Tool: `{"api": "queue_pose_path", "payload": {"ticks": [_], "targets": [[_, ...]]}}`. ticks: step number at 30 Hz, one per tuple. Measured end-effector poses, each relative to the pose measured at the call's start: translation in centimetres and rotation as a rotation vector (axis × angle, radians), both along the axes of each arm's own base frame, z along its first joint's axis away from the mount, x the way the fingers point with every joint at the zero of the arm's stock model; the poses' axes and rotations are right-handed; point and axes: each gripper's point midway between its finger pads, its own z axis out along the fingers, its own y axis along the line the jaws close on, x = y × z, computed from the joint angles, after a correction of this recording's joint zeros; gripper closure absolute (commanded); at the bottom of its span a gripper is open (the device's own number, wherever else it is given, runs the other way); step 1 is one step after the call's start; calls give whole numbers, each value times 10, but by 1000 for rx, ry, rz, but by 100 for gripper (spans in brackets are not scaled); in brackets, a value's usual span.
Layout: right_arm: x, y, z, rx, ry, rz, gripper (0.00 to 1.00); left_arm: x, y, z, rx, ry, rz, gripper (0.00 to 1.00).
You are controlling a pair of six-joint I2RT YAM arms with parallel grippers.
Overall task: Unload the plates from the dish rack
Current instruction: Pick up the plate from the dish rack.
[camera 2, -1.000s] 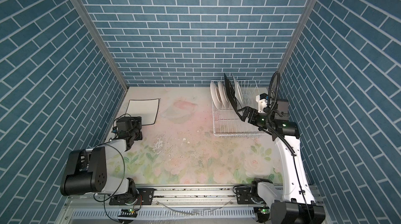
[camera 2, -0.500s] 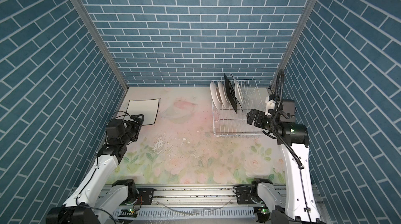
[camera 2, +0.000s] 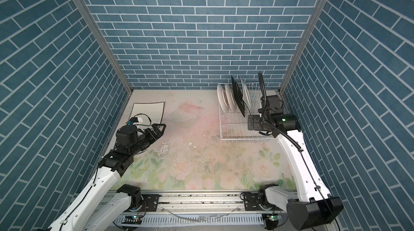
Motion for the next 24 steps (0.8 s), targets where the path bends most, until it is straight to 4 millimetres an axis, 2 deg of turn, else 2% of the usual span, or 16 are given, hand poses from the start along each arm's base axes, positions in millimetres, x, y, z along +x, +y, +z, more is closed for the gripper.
{"api": "queue_pose_path", "payload": {"ticks": [4, 6, 12, 17, 20, 24], "targets": [[25, 2, -15, -57, 42, -4, 1, -3, -14, 1, 15, -15, -45, 0], [43, 5, -14, -71, 45, -3, 1, -4, -20, 1, 20, -17, -60, 0], [85, 23, 14, -53, -45, 14, 1, -1, -30, -7, 43, 9, -80, 0], [114, 35, 33, -67, -103, 15, 1, 5, -37, -1, 50, 0, -88, 1], [132, 41, 29, -118, -109, 4, 1, 8, -42, 4, 58, -18, -97, 1], [153, 56, 8, -177, -78, 20, 2, 12, -47, 2, 70, -19, -111, 1]]}}
